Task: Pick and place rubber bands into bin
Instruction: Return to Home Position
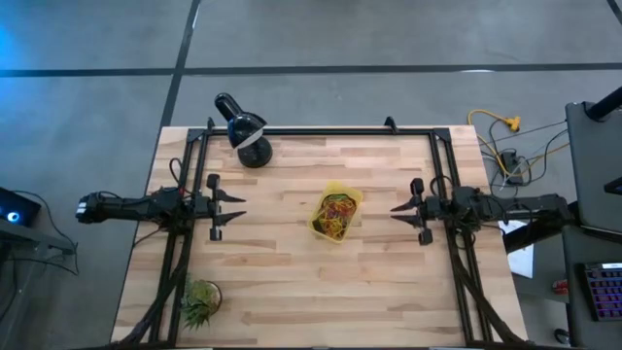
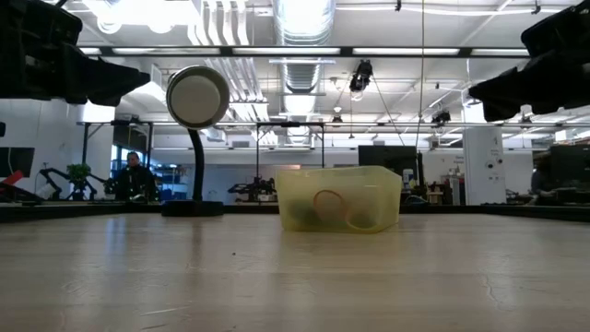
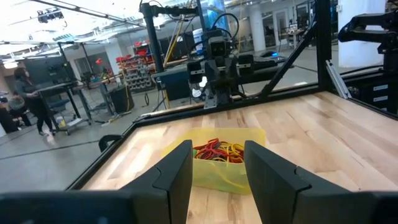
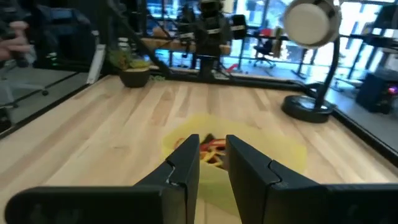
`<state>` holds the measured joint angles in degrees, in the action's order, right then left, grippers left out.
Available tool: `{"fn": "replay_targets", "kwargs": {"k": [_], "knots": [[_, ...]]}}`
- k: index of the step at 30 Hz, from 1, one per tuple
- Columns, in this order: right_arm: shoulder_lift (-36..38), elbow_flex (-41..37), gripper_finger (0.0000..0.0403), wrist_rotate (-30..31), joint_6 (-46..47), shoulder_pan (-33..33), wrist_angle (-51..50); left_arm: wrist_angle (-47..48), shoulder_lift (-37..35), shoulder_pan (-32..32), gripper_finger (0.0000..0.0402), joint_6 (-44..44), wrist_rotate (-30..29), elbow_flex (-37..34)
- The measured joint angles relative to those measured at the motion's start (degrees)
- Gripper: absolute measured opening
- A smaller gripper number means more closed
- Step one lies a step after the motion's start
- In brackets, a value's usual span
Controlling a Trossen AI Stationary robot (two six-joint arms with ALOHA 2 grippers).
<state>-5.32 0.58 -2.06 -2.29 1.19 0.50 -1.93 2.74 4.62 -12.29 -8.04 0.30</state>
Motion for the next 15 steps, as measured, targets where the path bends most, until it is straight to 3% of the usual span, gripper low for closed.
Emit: {"fn": "replay_targets", "kwargs": {"k": [6,15], "knots": [[2.0,0.0,0.0073,3.7,-2.6,4.2,0.5,0.0,-0.3,0.0,0.0130,-0.1,0.1,0.0],[5.0,0.0,0.0073,6.7,-4.0,4.9,0.6,0.0,-0.9,0.0,0.0130,-0.5,0.1,0.0]]}}
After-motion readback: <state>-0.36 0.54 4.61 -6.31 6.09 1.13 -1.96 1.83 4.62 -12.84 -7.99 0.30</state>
